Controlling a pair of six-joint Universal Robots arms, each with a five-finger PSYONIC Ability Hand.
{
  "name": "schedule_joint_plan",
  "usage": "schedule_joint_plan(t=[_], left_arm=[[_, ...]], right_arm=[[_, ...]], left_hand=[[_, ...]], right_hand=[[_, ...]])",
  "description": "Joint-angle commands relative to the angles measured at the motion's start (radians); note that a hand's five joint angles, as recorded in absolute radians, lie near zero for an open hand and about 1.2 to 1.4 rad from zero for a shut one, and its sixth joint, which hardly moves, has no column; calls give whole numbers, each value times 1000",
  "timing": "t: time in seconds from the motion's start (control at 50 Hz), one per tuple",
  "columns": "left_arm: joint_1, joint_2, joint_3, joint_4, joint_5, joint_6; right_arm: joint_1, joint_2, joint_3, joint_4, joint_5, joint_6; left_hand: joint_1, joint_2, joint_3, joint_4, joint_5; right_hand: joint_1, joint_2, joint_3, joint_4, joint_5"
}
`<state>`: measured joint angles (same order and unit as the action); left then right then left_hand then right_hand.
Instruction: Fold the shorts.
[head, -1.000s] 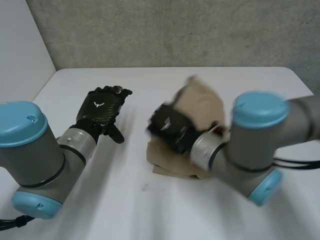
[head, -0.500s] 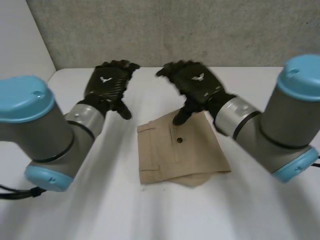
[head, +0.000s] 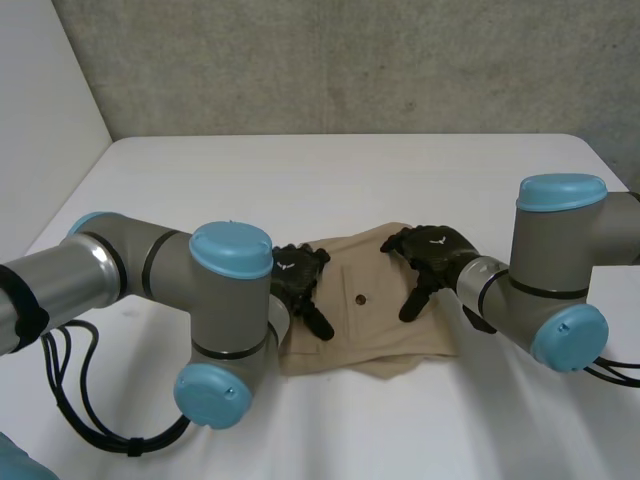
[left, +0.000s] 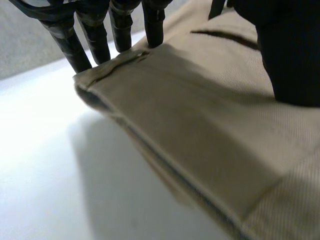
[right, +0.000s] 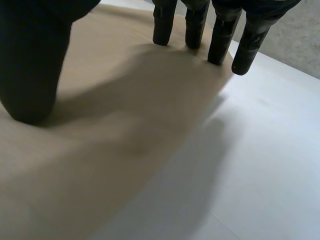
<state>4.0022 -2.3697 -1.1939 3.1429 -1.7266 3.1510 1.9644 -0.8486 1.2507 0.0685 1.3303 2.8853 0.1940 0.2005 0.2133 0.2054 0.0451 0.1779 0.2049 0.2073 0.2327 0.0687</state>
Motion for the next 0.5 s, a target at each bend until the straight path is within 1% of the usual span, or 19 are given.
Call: schedule_joint_plan(t=[0.02, 0.1, 0.12, 0.16, 0.24, 0.26, 0.3, 0.32, 0.34, 0.4, 0.42, 0.5], left_arm=[[-6, 20, -6, -60, 19, 15], [-17, 79, 4, -60, 67, 15], [-24, 120, 10, -58, 88, 12], [-25, 156, 11, -57, 100, 11], [-20, 259, 11, -52, 101, 15], [-14, 301, 10, -50, 96, 12], [8, 351, 2, -53, 93, 12], [27, 375, -3, -55, 90, 14], [78, 426, -13, -60, 81, 14], [167, 509, -27, -76, 71, 6], [216, 559, -32, -101, 71, 3], [300, 633, -35, -174, 78, -6]], right_arm=[[-6, -19, -7, 10, 53, -86], [-2, -49, -19, 10, 59, -84], [-2, -79, -30, 10, 61, -78], [-2, -113, -34, 7, 66, -66], [-2, -231, -31, -19, 122, 0], [-2, -283, -25, -39, 163, 21], [-10, -335, -14, -61, 205, 35], [-13, -360, -10, -70, 223, 40], [-15, -409, 1, -87, 262, 45], [-22, -490, 15, -99, 325, 49], [-28, -507, 15, -98, 337, 49], [-62, -549, 16, -56, 360, 45]], left_hand=[[-1, -8, -20, -12, -27], [2, -5, -17, -10, -24], [-1, -8, -20, -12, -27], [-4, -10, -23, -15, -30], [-10, -16, -29, -21, -35], [-13, -19, -32, -24, -38], [-13, -19, -32, -24, -38], [-13, -19, -32, -24, -38], [-10, -16, -29, -21, -35], [5, -2, -15, -7, -21], [8, 1, -12, -4, -18], [8, 1, -12, -4, -18]], right_hand=[[-3, -30, -33, -58, -69], [-3, -30, -33, -58, -69], [-3, -30, -33, -58, -69], [-3, -30, -33, -58, -69], [-3, -30, -33, -58, -69], [-3, -30, -33, -58, -69], [-3, -30, -33, -58, -69], [-3, -30, -33, -58, -69], [-3, -30, -33, -58, -69], [-3, -30, -33, -58, -69], [-3, -30, -33, -58, -69], [-3, -30, -33, -58, -69]])
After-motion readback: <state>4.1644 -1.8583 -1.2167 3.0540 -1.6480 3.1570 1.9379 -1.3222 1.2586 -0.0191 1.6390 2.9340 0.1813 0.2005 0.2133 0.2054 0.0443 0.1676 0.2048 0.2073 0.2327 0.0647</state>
